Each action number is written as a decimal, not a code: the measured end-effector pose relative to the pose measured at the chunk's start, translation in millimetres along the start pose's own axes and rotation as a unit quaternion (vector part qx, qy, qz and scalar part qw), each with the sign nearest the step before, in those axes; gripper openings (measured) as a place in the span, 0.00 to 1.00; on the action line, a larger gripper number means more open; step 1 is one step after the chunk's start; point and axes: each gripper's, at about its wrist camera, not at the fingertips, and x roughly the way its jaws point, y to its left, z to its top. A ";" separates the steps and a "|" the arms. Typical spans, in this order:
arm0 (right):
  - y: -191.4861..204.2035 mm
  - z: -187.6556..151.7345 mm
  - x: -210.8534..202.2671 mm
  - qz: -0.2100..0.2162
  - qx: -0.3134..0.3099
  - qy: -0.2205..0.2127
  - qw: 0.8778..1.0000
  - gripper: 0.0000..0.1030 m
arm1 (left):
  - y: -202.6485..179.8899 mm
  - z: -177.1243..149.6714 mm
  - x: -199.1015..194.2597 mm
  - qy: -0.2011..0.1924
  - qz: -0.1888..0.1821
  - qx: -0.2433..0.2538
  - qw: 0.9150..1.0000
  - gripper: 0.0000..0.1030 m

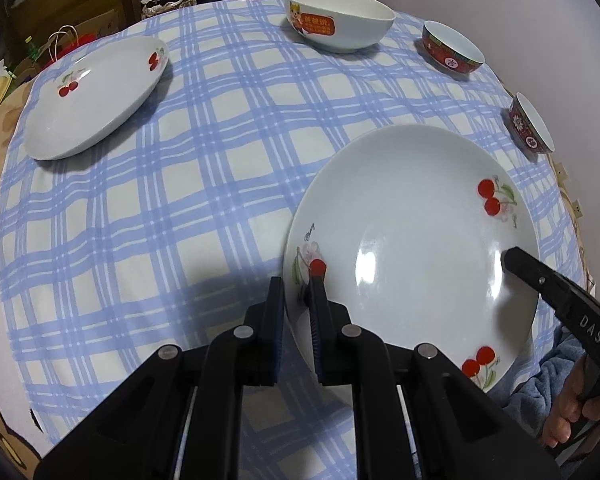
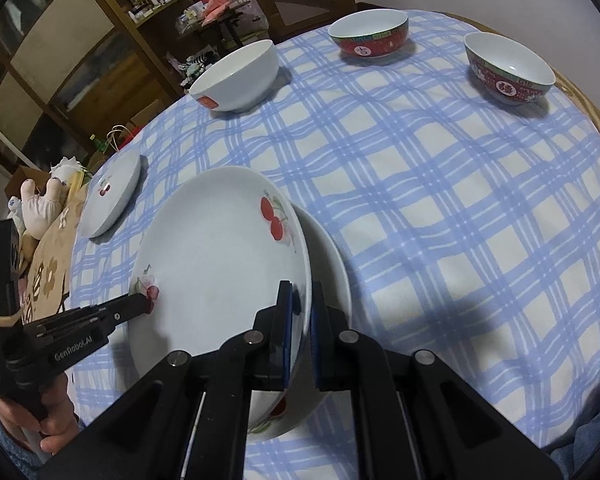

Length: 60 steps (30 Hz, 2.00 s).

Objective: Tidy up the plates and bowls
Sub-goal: 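Lower the held plate onto the other cherry plate with both tools, then open both tools to release the plate rims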

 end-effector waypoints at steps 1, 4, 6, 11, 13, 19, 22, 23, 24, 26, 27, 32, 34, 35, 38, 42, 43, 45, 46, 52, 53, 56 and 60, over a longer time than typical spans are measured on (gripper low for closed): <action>0.6 0.4 0.6 -0.003 -0.001 -0.002 1.000 0.08 | 0.2 -0.4 1.7 0.001 -0.001 0.001 1.000 0.12; 1.1 1.3 3.5 -0.012 -0.004 -0.003 1.000 0.09 | -0.4 0.1 5.3 0.005 -0.004 0.006 1.000 0.12; 0.3 2.1 5.1 -0.016 -0.003 -0.002 1.000 0.09 | -0.9 2.1 5.2 0.007 -0.006 0.010 1.000 0.11; 0.4 6.1 8.8 -0.025 -0.002 -0.002 1.000 0.10 | -9.1 5.0 5.9 0.003 0.012 0.045 0.999 0.11; 1.0 8.5 9.6 -0.031 -0.002 0.000 1.000 0.11 | -9.8 6.8 4.9 0.001 0.013 0.047 0.999 0.11; 4.4 14.8 9.7 -0.048 -0.004 0.001 0.999 0.12 | -6.0 12.4 4.0 -0.004 0.005 0.040 0.999 0.11; 6.4 13.8 6.6 -0.067 -0.010 -0.001 0.998 0.12 | -7.6 11.9 3.7 -0.004 0.006 0.042 0.999 0.11; 6.2 13.7 6.1 -0.073 -0.012 -0.002 0.997 0.12 | -8.6 11.7 3.3 -0.005 0.007 0.044 0.999 0.11; 4.9 13.9 6.7 -0.076 -0.012 -0.001 0.997 0.12 | -9.3 11.2 3.1 -0.005 0.009 0.046 0.999 0.11; 0.2 14.4 9.6 -0.080 -0.003 0.007 0.997 0.12 | -10.4 11.2 3.7 -0.003 0.007 0.049 0.999 0.11; -2.3 15.0 11.0 -0.079 0.003 0.010 0.997 0.12 | -10.5 11.7 5.1 0.000 0.009 0.049 0.999 0.11; -1.0 15.9 11.7 -0.080 -0.001 0.009 0.997 0.12 | -11.7 12.7 3.4 -0.003 0.014 0.053 0.999 0.12; -0.2 16.1 12.4 -0.083 -0.003 0.010 0.996 0.12 | -11.5 12.3 3.7 -0.003 0.014 0.053 0.999 0.13; -0.3 16.3 12.5 -0.083 -0.002 0.011 0.996 0.12 | -11.3 13.0 3.2 -0.003 0.015 0.052 0.999 0.14; -0.3 16.2 12.6 -0.081 -0.001 0.010 0.997 0.12 | -10.7 13.0 3.4 -0.001 0.015 0.051 0.999 0.16; -0.3 16.5 13.1 -0.081 -0.002 0.011 0.997 0.14 | -9.4 13.6 3.7 0.000 0.014 0.049 0.999 0.17; 0.6 15.9 13.0 -0.081 -0.003 0.012 0.997 0.15 | -9.2 13.6 3.9 0.001 0.013 0.049 0.999 0.18; 1.1 15.0 14.2 -0.083 -0.006 0.013 0.996 0.15 | -8.7 13.7 4.4 0.002 0.013 0.048 0.999 0.18; 1.0 14.8 14.5 -0.083 -0.006 0.013 0.996 0.15 | -8.5 13.7 4.2 0.002 0.013 0.047 0.999 0.18; -0.1 15.8 14.6 -0.080 -0.001 0.016 0.997 0.15 | -8.0 15.8 4.2 0.009 0.012 0.048 0.999 0.19; 0.0 15.2 14.5 -0.081 -0.003 0.015 0.997 0.15 | -7.8 15.8 4.0 0.010 0.011 0.048 0.999 0.19; -0.5 14.1 13.8 -0.081 -0.003 0.015 0.997 0.15 | -7.9 15.3 2.4 0.009 0.013 0.050 0.999 0.20; -0.4 14.8 14.1 -0.080 -0.001 0.014 0.997 0.15 | -7.4 15.7 2.7 0.010 0.016 0.051 0.999 0.23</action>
